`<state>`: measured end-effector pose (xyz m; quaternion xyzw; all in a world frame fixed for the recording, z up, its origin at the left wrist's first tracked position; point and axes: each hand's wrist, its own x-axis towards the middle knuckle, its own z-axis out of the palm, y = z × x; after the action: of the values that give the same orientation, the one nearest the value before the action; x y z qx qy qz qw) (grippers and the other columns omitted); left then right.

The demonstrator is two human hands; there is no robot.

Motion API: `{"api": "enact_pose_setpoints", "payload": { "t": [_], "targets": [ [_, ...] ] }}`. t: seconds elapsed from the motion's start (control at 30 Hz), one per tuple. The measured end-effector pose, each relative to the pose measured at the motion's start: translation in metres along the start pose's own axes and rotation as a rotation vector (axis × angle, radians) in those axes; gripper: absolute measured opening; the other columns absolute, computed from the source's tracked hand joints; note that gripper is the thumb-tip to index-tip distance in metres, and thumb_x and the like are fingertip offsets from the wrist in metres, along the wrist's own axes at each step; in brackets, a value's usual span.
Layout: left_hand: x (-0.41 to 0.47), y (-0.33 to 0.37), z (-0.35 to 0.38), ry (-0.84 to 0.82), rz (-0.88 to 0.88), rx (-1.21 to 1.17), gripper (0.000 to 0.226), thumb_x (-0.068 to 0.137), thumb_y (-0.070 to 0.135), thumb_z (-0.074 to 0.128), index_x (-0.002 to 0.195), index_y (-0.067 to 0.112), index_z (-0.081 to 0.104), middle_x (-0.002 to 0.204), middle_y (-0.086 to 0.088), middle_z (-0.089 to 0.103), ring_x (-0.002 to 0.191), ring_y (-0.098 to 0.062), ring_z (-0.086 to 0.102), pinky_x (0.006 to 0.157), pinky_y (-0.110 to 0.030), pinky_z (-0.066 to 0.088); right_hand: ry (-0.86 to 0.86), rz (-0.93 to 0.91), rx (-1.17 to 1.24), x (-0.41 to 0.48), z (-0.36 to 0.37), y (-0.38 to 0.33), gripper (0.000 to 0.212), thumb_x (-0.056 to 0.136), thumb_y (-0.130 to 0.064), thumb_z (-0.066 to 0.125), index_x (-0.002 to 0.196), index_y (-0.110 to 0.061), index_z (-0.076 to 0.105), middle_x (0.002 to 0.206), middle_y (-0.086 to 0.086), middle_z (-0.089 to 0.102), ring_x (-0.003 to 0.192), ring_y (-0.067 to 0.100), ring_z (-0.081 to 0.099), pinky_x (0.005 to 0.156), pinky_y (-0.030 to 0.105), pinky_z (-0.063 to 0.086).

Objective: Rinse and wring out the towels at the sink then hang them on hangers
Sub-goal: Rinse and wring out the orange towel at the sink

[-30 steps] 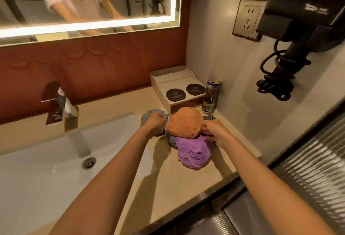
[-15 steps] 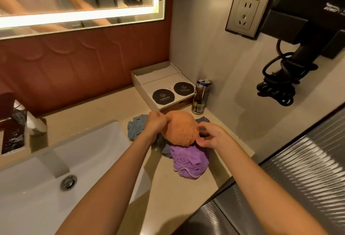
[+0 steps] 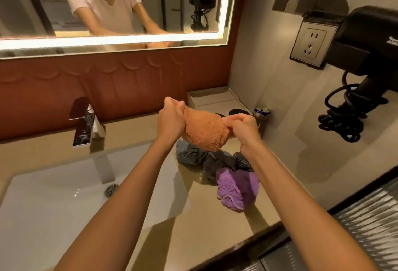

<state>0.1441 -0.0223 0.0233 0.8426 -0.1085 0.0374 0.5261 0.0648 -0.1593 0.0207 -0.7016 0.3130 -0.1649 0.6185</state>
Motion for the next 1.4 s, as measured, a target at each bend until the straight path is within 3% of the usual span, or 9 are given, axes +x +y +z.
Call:
{"api": "enact_pose_setpoints", "payload": {
  "t": [0.2, 0.47, 0.6, 0.73, 0.9, 1.03, 1.1, 1.2, 1.4],
  "targets": [
    [-0.023, -0.022, -0.094, 0.219, -0.038, 0.074, 0.017, 0.100, 0.024, 0.034, 0.094, 0.008, 0.038, 0.104, -0.017, 0.057, 0.091, -0.027, 0.050, 0.068, -0.028, 0.028, -0.141, -0.379, -0.386, -0.035, 0.071, -0.012, 0.007, 0.085, -0.020, 0.063, 0.081, -0.016, 0.067, 0.081, -0.002, 0.063, 0.082, 0.015, 0.058, 0.072, 0.031, 0.046],
    [-0.043, -0.083, -0.180, 0.307, -0.395, -0.114, 0.030, 0.097, 0.016, 0.039, 0.102, -0.009, 0.054, 0.099, -0.024, 0.061, 0.097, -0.035, 0.059, 0.076, -0.037, 0.046, -0.473, -0.021, 0.076, -0.077, 0.169, 0.010, 0.019, 0.082, 0.010, 0.053, 0.084, -0.009, 0.058, 0.071, 0.007, 0.054, 0.062, 0.012, 0.050, 0.051, 0.017, 0.044],
    [-0.054, -0.098, -0.204, 0.282, -0.571, -0.514, 0.033, 0.094, 0.003, 0.037, 0.063, 0.004, 0.045, 0.037, -0.001, 0.051, 0.035, -0.010, 0.053, 0.038, -0.019, 0.043, -0.702, 0.143, 0.125, -0.105, 0.201, 0.030, 0.035, 0.086, -0.004, 0.050, 0.119, -0.014, 0.053, 0.096, 0.006, 0.058, 0.081, 0.012, 0.050, 0.068, 0.021, 0.040],
    [-0.056, -0.120, -0.217, 0.305, -0.630, -0.650, 0.020, 0.094, -0.004, 0.030, 0.082, -0.003, 0.045, 0.065, -0.018, 0.055, 0.039, -0.017, 0.060, 0.035, -0.026, 0.051, -0.828, -0.044, -0.136, -0.124, 0.229, 0.034, 0.053, 0.084, -0.020, 0.063, 0.131, -0.018, 0.039, 0.115, -0.001, 0.041, 0.103, 0.011, 0.039, 0.075, 0.018, 0.037],
    [-0.049, -0.143, -0.238, 0.374, -0.647, -0.737, 0.029, 0.089, -0.009, 0.025, 0.116, -0.011, 0.035, 0.082, -0.026, 0.053, 0.043, -0.018, 0.063, 0.039, -0.026, 0.051, -0.706, -0.317, -0.443, -0.155, 0.281, 0.056, 0.063, 0.074, -0.033, 0.075, 0.121, -0.017, 0.036, 0.114, -0.002, 0.031, 0.106, 0.014, 0.043, 0.091, 0.027, 0.043],
    [-0.046, -0.143, -0.257, 0.362, -0.604, -0.816, 0.021, 0.092, -0.010, 0.023, 0.109, -0.011, 0.037, 0.067, -0.024, 0.057, 0.042, -0.018, 0.063, 0.039, -0.027, 0.052, -0.529, -0.402, -0.393, -0.162, 0.306, 0.061, 0.044, 0.084, -0.013, 0.059, 0.123, -0.016, 0.040, 0.115, 0.006, 0.038, 0.102, 0.023, 0.048, 0.082, 0.026, 0.039],
    [-0.044, -0.153, -0.264, 0.376, -0.608, -0.712, 0.020, 0.091, -0.005, 0.029, 0.110, -0.005, 0.038, 0.079, -0.025, 0.055, 0.057, -0.023, 0.063, 0.044, -0.028, 0.054, -0.626, -0.448, -0.442, -0.151, 0.304, 0.058, 0.042, 0.085, -0.002, 0.051, 0.124, -0.015, 0.044, 0.119, 0.011, 0.050, 0.106, 0.026, 0.053, 0.086, 0.029, 0.043],
    [-0.044, -0.167, -0.270, 0.423, -0.570, -0.167, 0.016, 0.092, 0.008, 0.037, 0.104, 0.001, 0.045, 0.089, -0.014, 0.053, 0.078, -0.024, 0.057, 0.055, -0.030, 0.045, -0.770, -0.420, -0.549, -0.127, 0.292, 0.046, 0.028, 0.091, -0.003, 0.043, 0.116, -0.013, 0.050, 0.107, 0.014, 0.063, 0.101, 0.029, 0.061, 0.086, 0.044, 0.052],
    [-0.059, -0.170, -0.260, 0.544, -0.452, 0.277, 0.017, 0.098, 0.015, 0.032, 0.101, 0.003, 0.044, 0.104, -0.017, 0.054, 0.094, -0.032, 0.051, 0.074, -0.040, 0.038, -0.986, -0.267, -0.478, -0.112, 0.285, 0.002, 0.018, 0.091, -0.005, 0.049, 0.076, -0.014, 0.053, 0.077, 0.007, 0.057, 0.078, 0.020, 0.056, 0.068, 0.029, 0.045]
  ]
}}
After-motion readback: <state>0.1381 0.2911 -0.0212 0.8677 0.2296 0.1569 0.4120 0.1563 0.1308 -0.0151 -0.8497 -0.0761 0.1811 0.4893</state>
